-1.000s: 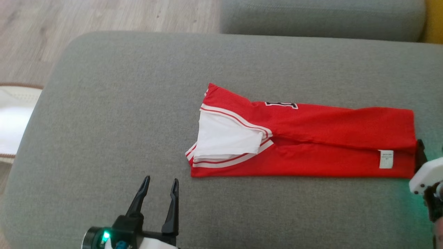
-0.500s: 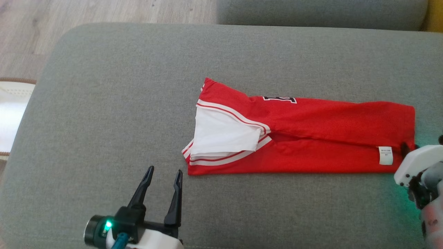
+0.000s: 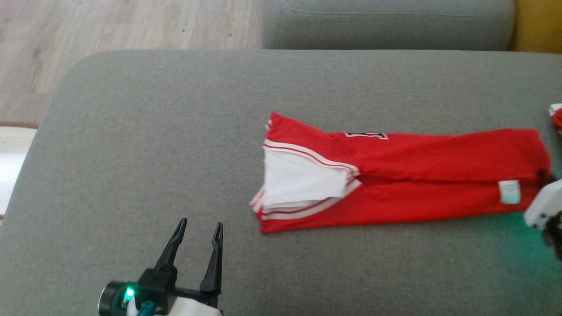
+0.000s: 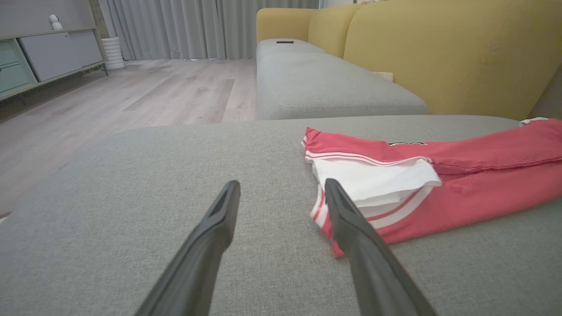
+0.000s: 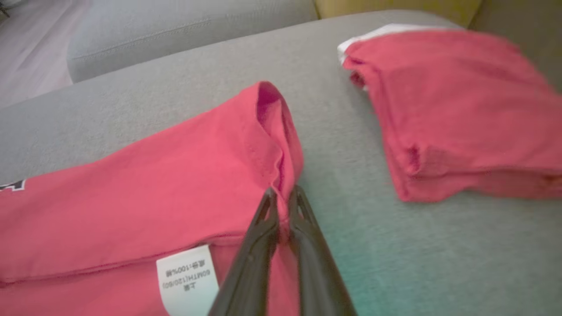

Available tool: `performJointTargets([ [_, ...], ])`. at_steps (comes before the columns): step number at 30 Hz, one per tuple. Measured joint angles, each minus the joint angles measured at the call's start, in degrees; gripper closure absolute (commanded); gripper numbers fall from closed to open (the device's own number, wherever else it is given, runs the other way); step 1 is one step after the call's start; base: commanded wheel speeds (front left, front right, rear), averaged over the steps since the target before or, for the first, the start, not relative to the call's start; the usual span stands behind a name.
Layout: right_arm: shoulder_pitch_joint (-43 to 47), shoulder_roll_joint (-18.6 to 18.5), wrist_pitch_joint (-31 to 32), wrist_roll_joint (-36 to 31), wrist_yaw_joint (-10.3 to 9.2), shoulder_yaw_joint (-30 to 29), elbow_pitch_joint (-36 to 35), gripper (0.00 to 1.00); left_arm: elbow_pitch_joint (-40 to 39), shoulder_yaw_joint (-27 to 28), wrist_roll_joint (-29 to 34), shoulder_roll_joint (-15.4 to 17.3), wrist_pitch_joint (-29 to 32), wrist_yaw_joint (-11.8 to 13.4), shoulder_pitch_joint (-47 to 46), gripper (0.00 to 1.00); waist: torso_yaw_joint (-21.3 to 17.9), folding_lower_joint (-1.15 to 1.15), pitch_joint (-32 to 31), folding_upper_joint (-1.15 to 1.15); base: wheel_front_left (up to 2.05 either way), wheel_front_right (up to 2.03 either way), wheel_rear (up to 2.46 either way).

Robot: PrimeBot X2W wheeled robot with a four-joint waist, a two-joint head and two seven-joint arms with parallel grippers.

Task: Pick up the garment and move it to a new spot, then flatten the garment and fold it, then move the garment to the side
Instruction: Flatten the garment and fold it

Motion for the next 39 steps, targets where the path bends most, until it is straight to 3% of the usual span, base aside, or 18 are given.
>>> performJointTargets([
  [4, -0.12, -3.45, 0.23, 0.78, 0.0, 0.85, -3.2, 1.0, 0.18, 0.58, 0.0, -0.07, 0.0, -0.52, 0.15, 0.0, -1.51, 0.0, -0.59, 0.0, 0.0, 0.0, 0.0],
  [7, -0.13, -3.77, 1.59, 2.36, 0.0, 2.04, -6.82, 1.0, 0.48, 0.74, 0.0, -0.2, 0.0, -0.73, 0.34, 0.0, -2.53, 0.0, -1.28, 0.0, 0.0, 0.0, 0.0],
  [15, 0.32, 0.09, 5.23, 9.0, -0.01, 8.11, -20.02, 1.0, 1.53, 0.53, 0.0, -0.59, 0.0, -1.12, 1.04, 0.0, -3.48, 0.0, -3.62, 0.0, 0.0, 0.0, 0.0],
  [22, 3.78, 5.45, 7.48, 10.24, -0.01, 12.25, -29.42, 1.0, 2.23, 0.48, -0.01, -0.68, 0.01, -1.31, 1.07, 0.0, -1.05, 0.0, -4.44, 0.0, 0.0, 0.0, 0.0],
  [31, 6.09, 12.84, 8.69, 12.03, -0.01, 17.77, -32.37, 1.0, 3.09, -0.73, -0.02, -0.71, 0.0, -1.8, 1.07, 0.0, 4.64, 0.0, -5.0, 0.0, 0.0, 0.0, 0.0],
  [39, 7.05, 15.25, 8.84, 13.74, -0.01, 22.79, -28.09, 1.0, 4.02, -0.77, -0.01, -0.71, 0.0, -2.15, 1.07, 0.0, 8.68, 0.0, -5.08, 0.0, 0.0, 0.0, 0.0],
])
